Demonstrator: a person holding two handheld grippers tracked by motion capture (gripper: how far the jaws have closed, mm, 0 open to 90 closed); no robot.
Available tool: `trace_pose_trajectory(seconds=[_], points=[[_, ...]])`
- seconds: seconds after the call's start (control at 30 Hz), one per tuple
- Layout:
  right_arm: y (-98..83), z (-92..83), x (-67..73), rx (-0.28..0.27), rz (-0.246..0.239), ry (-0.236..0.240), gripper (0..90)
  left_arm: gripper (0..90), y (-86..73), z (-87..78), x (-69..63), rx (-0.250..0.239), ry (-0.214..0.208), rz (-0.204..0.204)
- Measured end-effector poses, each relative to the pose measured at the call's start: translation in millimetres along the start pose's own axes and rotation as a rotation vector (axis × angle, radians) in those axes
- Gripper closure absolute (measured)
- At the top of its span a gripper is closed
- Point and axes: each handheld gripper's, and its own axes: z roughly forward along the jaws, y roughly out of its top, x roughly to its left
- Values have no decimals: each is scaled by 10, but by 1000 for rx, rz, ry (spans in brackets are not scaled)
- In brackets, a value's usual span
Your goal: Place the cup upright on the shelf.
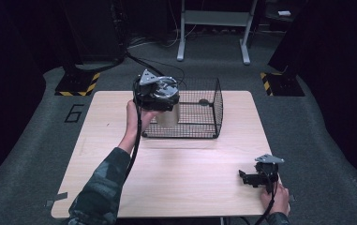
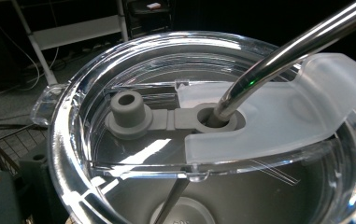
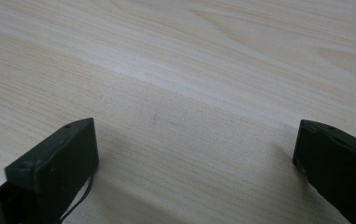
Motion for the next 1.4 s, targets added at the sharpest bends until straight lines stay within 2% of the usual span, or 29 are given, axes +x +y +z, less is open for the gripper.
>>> trace_pose_trajectory(seconds=[0.47,0.63,0.67,0.77,0.93,1.03,1.2,1.4], points=[[2,-1,2,3,3,2,0,41,72,148,49,-6,25,-2],[2,-1,1,3,2,3,0,41,108,184,53,-10,33,10],[3,-1,0,3,2,3,0,41,112,204,53,-16,36,0],[2,0,-3,2,-3,3,0,41,119,232,63,-8,38,7],[2,0,-2,2,-1,3,0,41,124,279,66,-11,51,-8],[3,-1,0,3,1,4,0,41,123,306,69,-7,60,0],[4,0,-1,3,0,5,0,41,117,369,87,-1,73,-9],[6,3,7,-1,13,-1,0,41,129,418,100,-4,87,-3]])
